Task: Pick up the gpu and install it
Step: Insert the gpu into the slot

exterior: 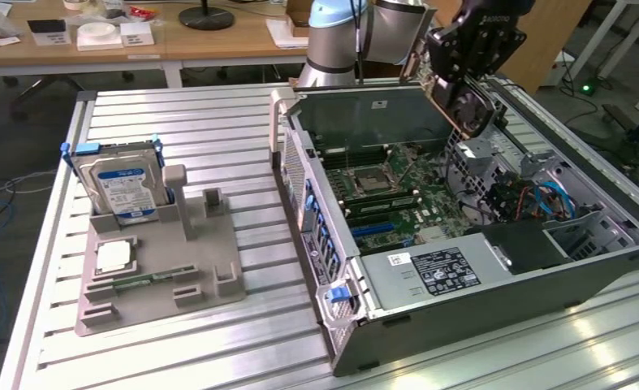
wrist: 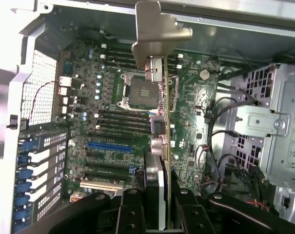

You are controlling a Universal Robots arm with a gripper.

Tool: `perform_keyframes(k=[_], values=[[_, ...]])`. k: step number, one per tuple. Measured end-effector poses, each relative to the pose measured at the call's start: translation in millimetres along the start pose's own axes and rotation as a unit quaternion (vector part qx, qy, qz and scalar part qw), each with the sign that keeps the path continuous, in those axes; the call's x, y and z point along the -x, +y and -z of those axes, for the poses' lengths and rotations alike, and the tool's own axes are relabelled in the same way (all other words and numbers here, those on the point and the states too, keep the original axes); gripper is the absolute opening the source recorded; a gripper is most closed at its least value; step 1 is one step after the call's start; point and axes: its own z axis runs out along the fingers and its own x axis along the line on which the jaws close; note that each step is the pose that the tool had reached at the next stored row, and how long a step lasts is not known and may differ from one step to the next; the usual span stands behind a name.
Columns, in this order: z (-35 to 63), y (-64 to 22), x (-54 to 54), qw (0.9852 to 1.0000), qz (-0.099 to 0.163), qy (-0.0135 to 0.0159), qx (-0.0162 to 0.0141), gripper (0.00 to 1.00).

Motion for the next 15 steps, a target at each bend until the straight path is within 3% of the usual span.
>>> perform_keyframes(k=[7, 15], values=[[0.0, -0.1, 0.0, 0.9990, 0.045, 0.0009, -0.0002, 0.28], [-0.1, -0.4, 0.0, 0.9959, 0.091, 0.0018, -0.0005, 0.28]])
